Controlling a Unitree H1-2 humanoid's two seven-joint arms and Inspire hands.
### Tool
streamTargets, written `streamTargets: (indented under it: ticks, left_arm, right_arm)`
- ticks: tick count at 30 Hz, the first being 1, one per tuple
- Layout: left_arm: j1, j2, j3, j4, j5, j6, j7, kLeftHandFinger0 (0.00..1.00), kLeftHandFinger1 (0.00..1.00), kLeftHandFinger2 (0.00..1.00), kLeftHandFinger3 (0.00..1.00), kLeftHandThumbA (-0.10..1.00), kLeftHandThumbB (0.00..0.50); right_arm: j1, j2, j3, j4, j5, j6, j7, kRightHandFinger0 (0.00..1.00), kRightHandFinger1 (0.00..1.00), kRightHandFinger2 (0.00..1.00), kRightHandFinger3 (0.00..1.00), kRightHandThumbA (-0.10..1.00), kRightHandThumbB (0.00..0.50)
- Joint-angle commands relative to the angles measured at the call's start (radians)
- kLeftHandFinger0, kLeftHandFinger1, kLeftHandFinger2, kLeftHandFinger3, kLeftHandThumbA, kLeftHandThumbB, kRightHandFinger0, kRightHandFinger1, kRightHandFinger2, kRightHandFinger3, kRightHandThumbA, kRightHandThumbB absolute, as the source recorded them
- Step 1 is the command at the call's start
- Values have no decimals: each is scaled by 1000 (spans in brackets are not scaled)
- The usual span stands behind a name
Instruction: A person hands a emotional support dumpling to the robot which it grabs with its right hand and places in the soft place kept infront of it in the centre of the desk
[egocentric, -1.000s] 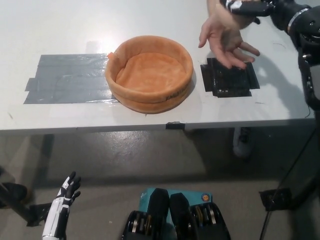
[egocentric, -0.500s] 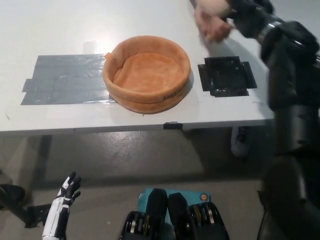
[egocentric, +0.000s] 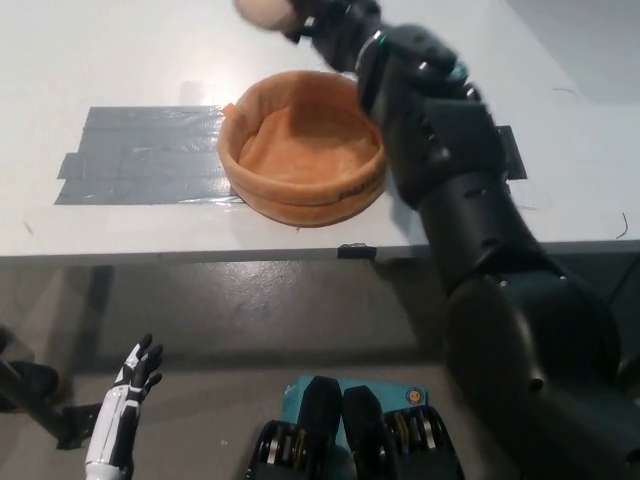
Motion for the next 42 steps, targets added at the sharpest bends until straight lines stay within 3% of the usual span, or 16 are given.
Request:
streamTargets:
  ticks: [1, 2, 5, 7, 9, 10, 12, 19, 21, 23, 24, 26, 27, 29, 31, 42]
  left_arm:
    - [-30, 18, -7, -26, 3, 3, -7, 1000, 1000, 1000, 1000, 1000, 500]
    - [-34, 20, -10, -30, 8, 6, -7, 1000, 1000, 1000, 1000, 1000, 500]
    - [-40, 21, -10, -30, -3, 1, -14, 1000, 1000, 1000, 1000, 1000, 500]
    - [-43, 23, -12, -30, 0, -2, -15, 1000, 1000, 1000, 1000, 1000, 500]
    - [-43, 25, -14, -35, 5, 5, -13, 1000, 1000, 1000, 1000, 1000, 500]
    - [-44, 24, -14, -37, 5, 7, -13, 1000, 1000, 1000, 1000, 1000, 500]
    - [-45, 26, -16, -31, 4, 0, -14, 1000, 1000, 1000, 1000, 1000, 500]
    - [-44, 23, -20, -36, 8, 6, -10, 1000, 1000, 1000, 1000, 1000, 500]
    - [-46, 22, -20, -32, 10, 4, -6, 1000, 1000, 1000, 1000, 1000, 500]
    - [-48, 22, -20, -34, 13, 9, -3, 1000, 1000, 1000, 1000, 1000, 500]
    - [-48, 22, -20, -34, 11, 10, -4, 1000, 1000, 1000, 1000, 1000, 500]
    - [-46, 21, -21, -35, 8, 12, -5, 1000, 1000, 1000, 1000, 1000, 500]
    - [-45, 22, -22, -39, 10, 16, -7, 1000, 1000, 1000, 1000, 1000, 500]
    - [-45, 22, -23, -39, 10, 16, -7, 1000, 1000, 1000, 1000, 1000, 500]
    - [-48, 22, -21, -28, 6, 3, -5, 1000, 1000, 1000, 1000, 1000, 500]
    - [-41, 20, -21, -24, 4, 7, -4, 1000, 1000, 1000, 1000, 1000, 500]
  right_arm:
    - [-86, -17, 92, 59, -36, -188, -86, 0, 371, 865, 952, -100, 157]
    - [-75, -25, 140, 88, -74, -213, -89, 0, 373, 862, 901, -100, 159]
    - [-65, -40, 257, 132, -156, -234, -140, 0, 411, 880, 954, -100, 160]
    - [-50, -46, 372, 154, -239, -250, -210, 46, 526, 951, 947, -100, 155]
    - [-44, -51, 435, 168, -259, -264, -241, 78, 559, 944, 859, -100, 148]
    - [-31, -55, 496, 181, -299, -288, -272, 55, 531, 906, 741, -100, 152]
    - [-14, -63, 557, 200, -321, -303, -293, 65, 563, 923, 702, -100, 165]
    - [4, -72, 662, 225, -327, -319, -292, 65, 565, 939, 764, -100, 180]
    - [7, -75, 698, 229, -347, -336, -282, 107, 600, 960, 769, -100, 198]
    - [-4, -77, 721, 237, -347, -302, -230, 351, 740, 956, 834, -88, 213]
    - [-8, -78, 730, 239, -348, -290, -190, 667, 1000, 1000, 983, 84, 236]
    - [-13, -84, 735, 242, -333, -272, -92, 950, 1000, 1000, 1000, 276, 270]
    - [-13, -87, 737, 240, -328, -261, -54, 1000, 1000, 1000, 1000, 429, 331]
    - [-13, -88, 739, 239, -327, -260, -47, 1000, 1000, 1000, 1000, 443, 343]
    - [-5, -100, 773, 224, -358, -263, -26, 1000, 1000, 1000, 1000, 756, 409]
    - [-21, -130, 739, 187, -323, -264, 7, 1000, 1000, 1000, 1000, 906, 497]
